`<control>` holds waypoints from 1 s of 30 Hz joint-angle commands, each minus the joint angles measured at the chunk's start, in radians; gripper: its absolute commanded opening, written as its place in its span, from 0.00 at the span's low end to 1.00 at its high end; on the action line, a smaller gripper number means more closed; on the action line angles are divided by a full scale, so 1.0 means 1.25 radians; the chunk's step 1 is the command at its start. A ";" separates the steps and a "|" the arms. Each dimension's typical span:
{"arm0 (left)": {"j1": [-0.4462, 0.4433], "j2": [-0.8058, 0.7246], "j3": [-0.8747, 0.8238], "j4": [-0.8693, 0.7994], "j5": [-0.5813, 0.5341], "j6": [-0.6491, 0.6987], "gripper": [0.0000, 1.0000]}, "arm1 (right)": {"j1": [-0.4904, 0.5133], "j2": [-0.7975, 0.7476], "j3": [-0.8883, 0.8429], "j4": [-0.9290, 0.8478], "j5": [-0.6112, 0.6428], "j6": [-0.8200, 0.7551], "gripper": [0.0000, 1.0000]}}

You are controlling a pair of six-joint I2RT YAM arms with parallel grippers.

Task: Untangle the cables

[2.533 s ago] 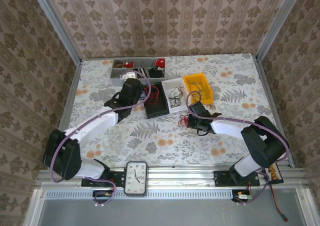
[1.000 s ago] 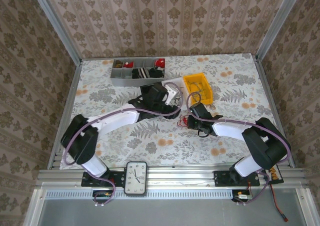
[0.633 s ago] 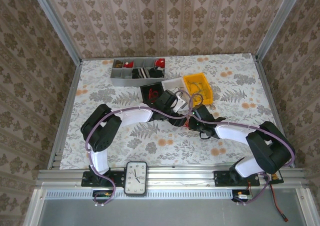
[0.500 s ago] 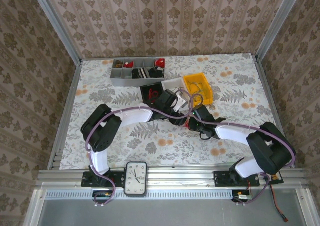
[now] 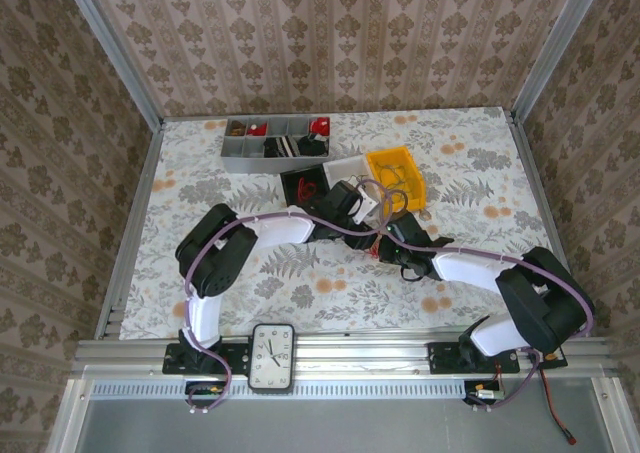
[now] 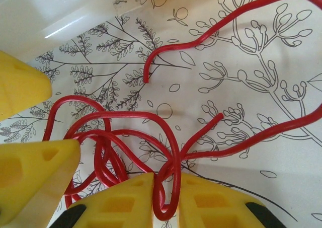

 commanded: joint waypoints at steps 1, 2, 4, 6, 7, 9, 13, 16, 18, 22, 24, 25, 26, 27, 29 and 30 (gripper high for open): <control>-0.004 0.022 0.019 0.001 -0.012 -0.020 0.45 | 0.004 -0.011 -0.016 -0.032 0.002 -0.014 0.18; -0.003 0.023 0.019 0.001 -0.009 -0.021 0.44 | 0.003 -0.011 -0.017 -0.033 0.002 -0.014 0.18; -0.001 0.020 0.016 0.006 -0.003 -0.022 0.44 | 0.004 -0.012 -0.018 -0.033 0.003 -0.013 0.18; 0.002 0.005 0.001 0.026 0.004 -0.025 0.45 | 0.004 -0.014 -0.019 -0.033 0.003 -0.014 0.18; 0.006 -0.008 -0.013 0.042 0.010 -0.030 0.46 | 0.004 -0.016 -0.019 -0.033 0.003 -0.014 0.18; 0.010 -0.035 -0.040 0.075 0.018 -0.038 0.48 | 0.003 -0.018 -0.022 -0.033 0.005 -0.011 0.18; 0.014 -0.081 -0.080 0.103 -0.004 -0.037 0.53 | 0.003 -0.014 -0.022 -0.032 0.005 -0.009 0.18; 0.016 -0.097 -0.101 0.114 -0.014 -0.039 0.54 | 0.004 -0.008 -0.018 -0.032 0.003 -0.010 0.18; 0.018 -0.099 -0.109 0.119 -0.015 -0.045 0.54 | 0.004 -0.006 -0.018 -0.032 0.002 -0.009 0.18; 0.018 -0.077 -0.101 0.104 -0.015 -0.051 0.53 | 0.004 -0.004 -0.017 -0.032 0.002 -0.009 0.18; 0.018 -0.065 -0.096 0.098 -0.021 -0.057 0.51 | 0.004 -0.005 -0.016 -0.031 0.002 -0.009 0.18; 0.018 -0.059 -0.090 0.094 -0.026 -0.060 0.50 | 0.004 -0.006 -0.017 -0.031 0.002 -0.009 0.18; 0.017 -0.055 -0.086 0.092 -0.028 -0.060 0.48 | 0.004 -0.006 -0.017 -0.031 0.003 -0.009 0.18; 0.017 -0.050 -0.080 0.088 -0.029 -0.060 0.47 | 0.004 -0.006 -0.018 -0.031 0.003 -0.008 0.18; 0.017 -0.039 -0.069 0.082 -0.036 -0.061 0.44 | 0.003 -0.006 -0.018 -0.031 0.003 -0.008 0.18; 0.017 -0.033 -0.064 0.077 -0.037 -0.061 0.43 | 0.004 -0.005 -0.017 -0.032 0.002 -0.008 0.18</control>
